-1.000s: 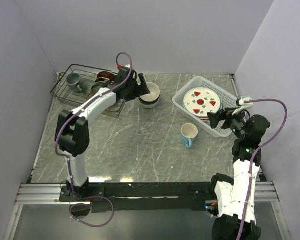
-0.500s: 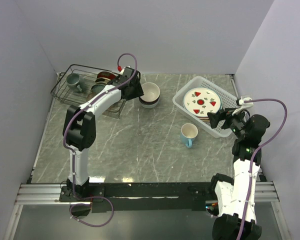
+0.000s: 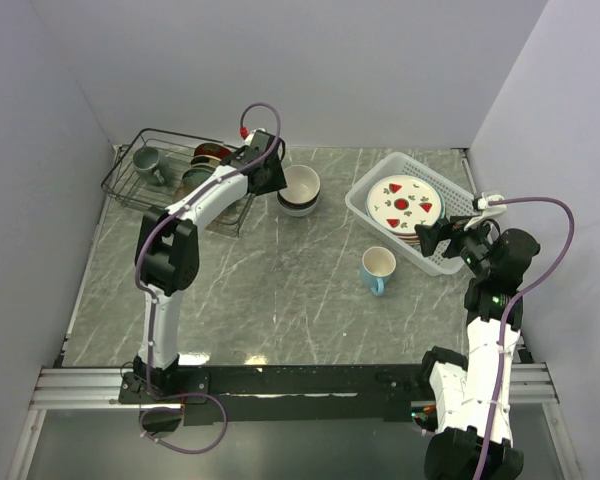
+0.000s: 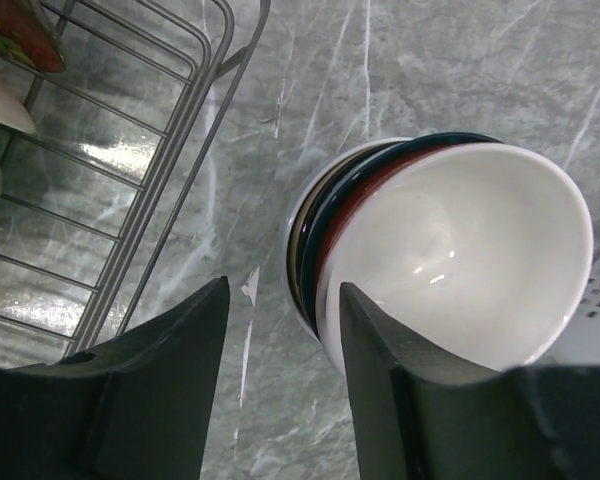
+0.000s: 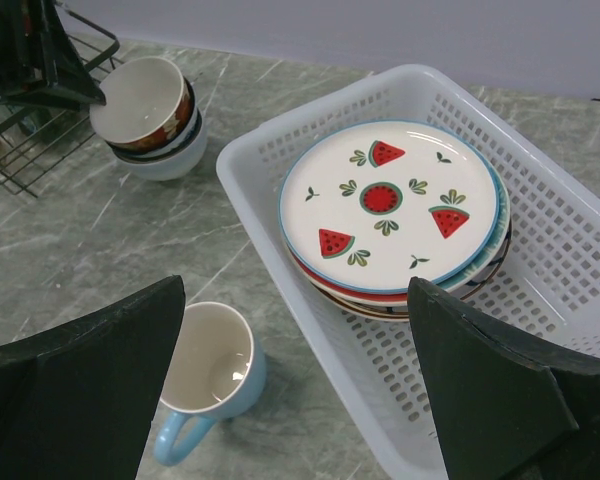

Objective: Place the mixed dishes into the plastic bin
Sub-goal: Pick up the bowl from the center of the board.

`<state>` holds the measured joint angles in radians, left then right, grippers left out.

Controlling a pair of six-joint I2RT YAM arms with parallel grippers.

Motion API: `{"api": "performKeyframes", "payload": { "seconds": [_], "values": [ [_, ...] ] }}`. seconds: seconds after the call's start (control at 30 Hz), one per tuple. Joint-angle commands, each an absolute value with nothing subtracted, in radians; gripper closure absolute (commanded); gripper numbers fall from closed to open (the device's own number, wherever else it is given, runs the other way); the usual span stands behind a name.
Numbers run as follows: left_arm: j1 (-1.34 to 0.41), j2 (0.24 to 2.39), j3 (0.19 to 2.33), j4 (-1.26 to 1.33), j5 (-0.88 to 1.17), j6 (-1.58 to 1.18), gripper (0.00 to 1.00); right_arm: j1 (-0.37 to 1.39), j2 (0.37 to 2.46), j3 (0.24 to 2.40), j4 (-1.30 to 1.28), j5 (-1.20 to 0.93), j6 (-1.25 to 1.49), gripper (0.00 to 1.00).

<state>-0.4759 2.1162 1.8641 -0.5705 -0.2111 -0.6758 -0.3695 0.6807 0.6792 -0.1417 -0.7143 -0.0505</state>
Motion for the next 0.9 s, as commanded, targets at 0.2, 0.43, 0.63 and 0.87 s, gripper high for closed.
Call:
{"api": "performKeyframes", "payload": {
  "seconds": [0.2,0.43,0.63,0.87],
  "values": [
    [-0.523,2.161,1.985,-0.618,-0.351,-0.583,0.5,-0.373,0.683,0.676,-0.103,-0.701,-0.064,0.0],
    [-0.543,2.18,2.014,-0.632,-0.39,-0.549,0.55,-0.373,0.686,0.676,-0.103,-0.701,-0.064,0.0],
    [-0.557,2.194,2.042,-0.641,-0.406,-0.528,0.6,-0.373,0.684,0.676,-0.103,-0.701,-0.064,0.0],
    [-0.563,2.212,2.057,-0.646,-0.413,-0.511,0.66,-0.373,0.686,0.676,-0.103,-0.701,-0.064,0.0]
  ]
}}
